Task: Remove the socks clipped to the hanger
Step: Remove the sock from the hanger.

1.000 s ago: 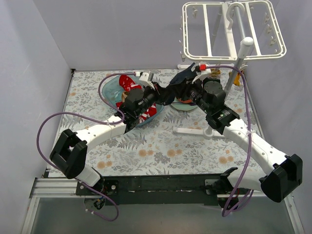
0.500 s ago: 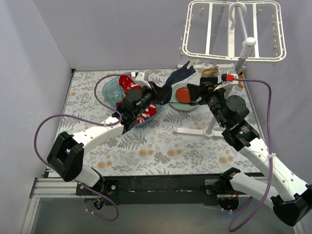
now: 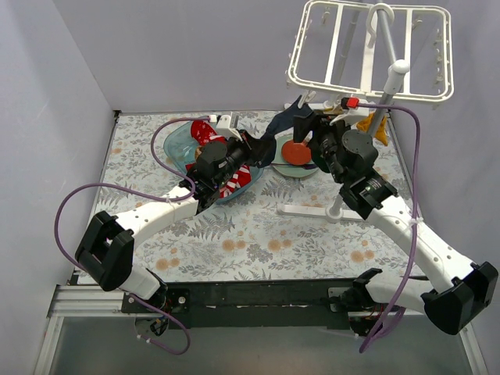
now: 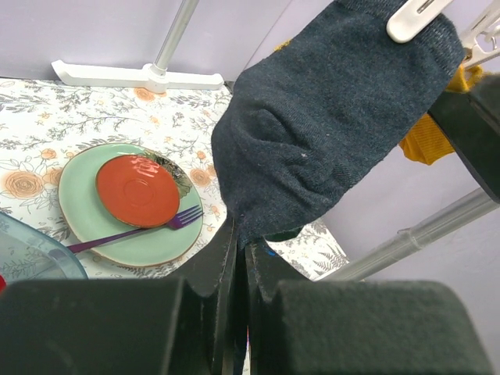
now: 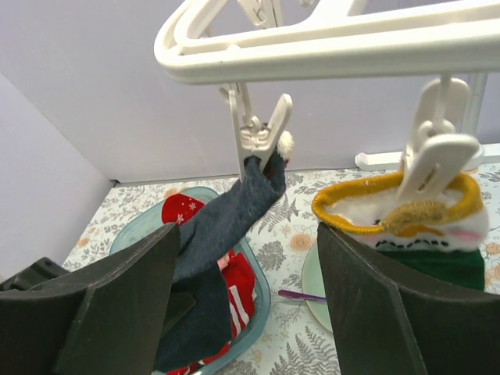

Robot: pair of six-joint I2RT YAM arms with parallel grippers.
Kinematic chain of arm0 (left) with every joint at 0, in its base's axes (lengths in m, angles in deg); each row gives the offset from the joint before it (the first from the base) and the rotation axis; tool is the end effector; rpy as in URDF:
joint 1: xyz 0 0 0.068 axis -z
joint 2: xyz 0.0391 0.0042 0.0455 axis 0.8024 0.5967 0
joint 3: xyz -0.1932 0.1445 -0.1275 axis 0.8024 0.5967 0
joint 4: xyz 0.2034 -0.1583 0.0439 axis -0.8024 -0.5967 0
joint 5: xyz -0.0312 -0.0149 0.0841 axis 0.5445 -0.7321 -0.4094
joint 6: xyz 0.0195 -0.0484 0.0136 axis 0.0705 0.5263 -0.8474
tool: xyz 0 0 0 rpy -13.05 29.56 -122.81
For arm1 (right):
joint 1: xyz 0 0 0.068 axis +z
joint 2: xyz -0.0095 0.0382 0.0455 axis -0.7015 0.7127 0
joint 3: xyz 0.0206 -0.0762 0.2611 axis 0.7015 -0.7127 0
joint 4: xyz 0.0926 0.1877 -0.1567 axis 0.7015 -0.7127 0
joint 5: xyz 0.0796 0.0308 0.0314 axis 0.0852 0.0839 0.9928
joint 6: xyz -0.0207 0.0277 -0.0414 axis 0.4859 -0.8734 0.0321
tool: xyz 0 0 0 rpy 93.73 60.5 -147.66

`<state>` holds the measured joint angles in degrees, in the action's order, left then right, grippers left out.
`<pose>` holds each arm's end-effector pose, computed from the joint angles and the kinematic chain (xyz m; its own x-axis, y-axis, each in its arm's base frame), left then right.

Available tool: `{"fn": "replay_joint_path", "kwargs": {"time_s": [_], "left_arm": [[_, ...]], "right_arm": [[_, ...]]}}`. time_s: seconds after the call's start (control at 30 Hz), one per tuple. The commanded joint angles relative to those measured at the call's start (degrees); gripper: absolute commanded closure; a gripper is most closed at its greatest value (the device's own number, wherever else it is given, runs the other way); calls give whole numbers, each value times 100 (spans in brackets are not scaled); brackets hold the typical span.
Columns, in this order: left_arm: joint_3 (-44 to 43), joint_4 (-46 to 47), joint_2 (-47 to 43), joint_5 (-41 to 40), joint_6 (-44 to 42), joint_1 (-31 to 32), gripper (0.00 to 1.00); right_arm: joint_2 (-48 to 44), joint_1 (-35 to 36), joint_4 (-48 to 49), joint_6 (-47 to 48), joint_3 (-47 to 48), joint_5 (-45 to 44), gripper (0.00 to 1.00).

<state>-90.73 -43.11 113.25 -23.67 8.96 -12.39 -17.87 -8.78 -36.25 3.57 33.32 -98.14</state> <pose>0.2649 -0.2287 0.3221 -0.5921 -0.7315 -0.3380 0.2157 0.2603 -0.9411 0.2149 0.1372 0.4209 0.0376 0.3993 -0.9161 -0.2380 0.8939 0.3798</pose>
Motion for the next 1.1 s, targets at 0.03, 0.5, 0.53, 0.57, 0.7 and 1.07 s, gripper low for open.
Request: {"fn": "replay_joint_path", "kwargs": {"time_s": [0.03,0.5,0.53,0.57,0.7,1.07], "left_arm": [[-225,-79,-194,15,7,-10,100],[-190,-141,-317,24,-10,-10,100],[-190,-150,-317,16,-27,-10,100],[-181,-150,-334,15,-28,-10,100],[-181,-167,-361,24,-28,-10,100],[-129,-194,-422,33,-45,-10,100]], "right_arm": [[302,18,605,37,524,-310,20],[769,18,1334,300,665,-820,26],[777,9,1370,318,648,-829,32],[804,9,1414,336,621,-838,34],[786,9,1607,450,534,-881,37],[980,-17,1731,556,682,-776,44]]}}
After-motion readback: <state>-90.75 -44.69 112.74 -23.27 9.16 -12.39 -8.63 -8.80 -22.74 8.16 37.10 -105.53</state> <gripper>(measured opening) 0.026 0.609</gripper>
